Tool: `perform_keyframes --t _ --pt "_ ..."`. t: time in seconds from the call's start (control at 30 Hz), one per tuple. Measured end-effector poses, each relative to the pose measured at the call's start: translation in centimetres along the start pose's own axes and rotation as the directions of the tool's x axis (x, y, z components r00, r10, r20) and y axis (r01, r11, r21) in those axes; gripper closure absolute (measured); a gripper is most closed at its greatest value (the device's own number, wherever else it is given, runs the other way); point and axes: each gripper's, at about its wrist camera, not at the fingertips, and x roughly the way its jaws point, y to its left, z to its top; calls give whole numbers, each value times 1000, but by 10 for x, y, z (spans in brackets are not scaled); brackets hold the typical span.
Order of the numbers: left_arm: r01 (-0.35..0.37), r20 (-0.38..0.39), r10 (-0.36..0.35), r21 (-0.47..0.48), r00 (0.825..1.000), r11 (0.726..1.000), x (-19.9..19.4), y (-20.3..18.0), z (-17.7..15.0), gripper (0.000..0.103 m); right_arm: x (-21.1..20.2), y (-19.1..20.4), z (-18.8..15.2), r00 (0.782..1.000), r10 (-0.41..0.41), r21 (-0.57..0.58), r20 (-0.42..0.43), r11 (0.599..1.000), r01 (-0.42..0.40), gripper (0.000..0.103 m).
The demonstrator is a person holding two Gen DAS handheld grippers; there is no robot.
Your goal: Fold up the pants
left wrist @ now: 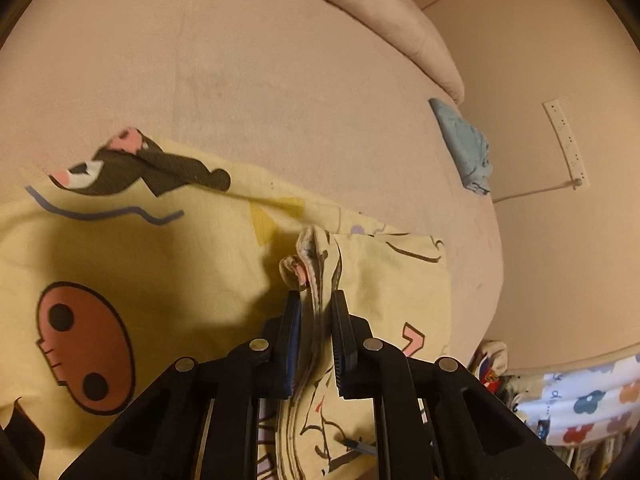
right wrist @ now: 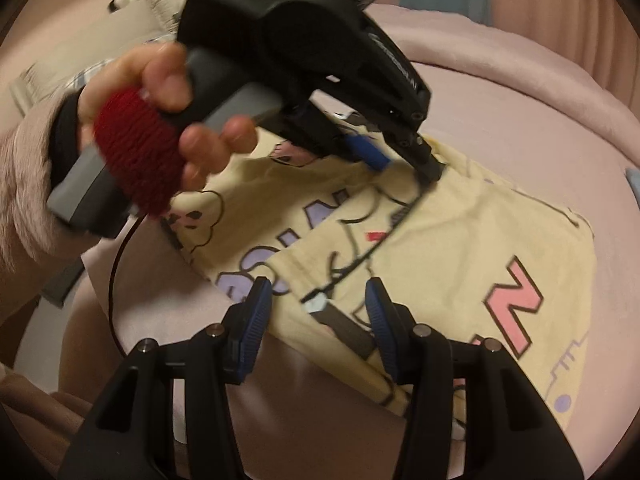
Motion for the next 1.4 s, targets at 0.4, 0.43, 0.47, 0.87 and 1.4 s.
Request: perform_keyframes --t 0.4,0.43,0.47,0.87,1.4 --pt "47 -50 -46 8 998 999 0 7 0 94 17 58 -7 962 -250 -358 110 893 273 46" --pt "56 -59 -56 4 997 998 1 9 -1 94 18 61 -7 960 -259 -384 111 879 281 46" --pt "62 -64 -61 2 996 998 1 11 -1 94 20 65 -8 961 -254 -405 109 872 276 47" --pt "165 46 -163 -45 986 985 -25 23 -2 98 -4 56 20 986 -127 -273 107 950 152 93" --pt "-17 90 25 -92 996 996 -49 68 -15 98 49 99 40 996 -39 -362 81 930 66 92"
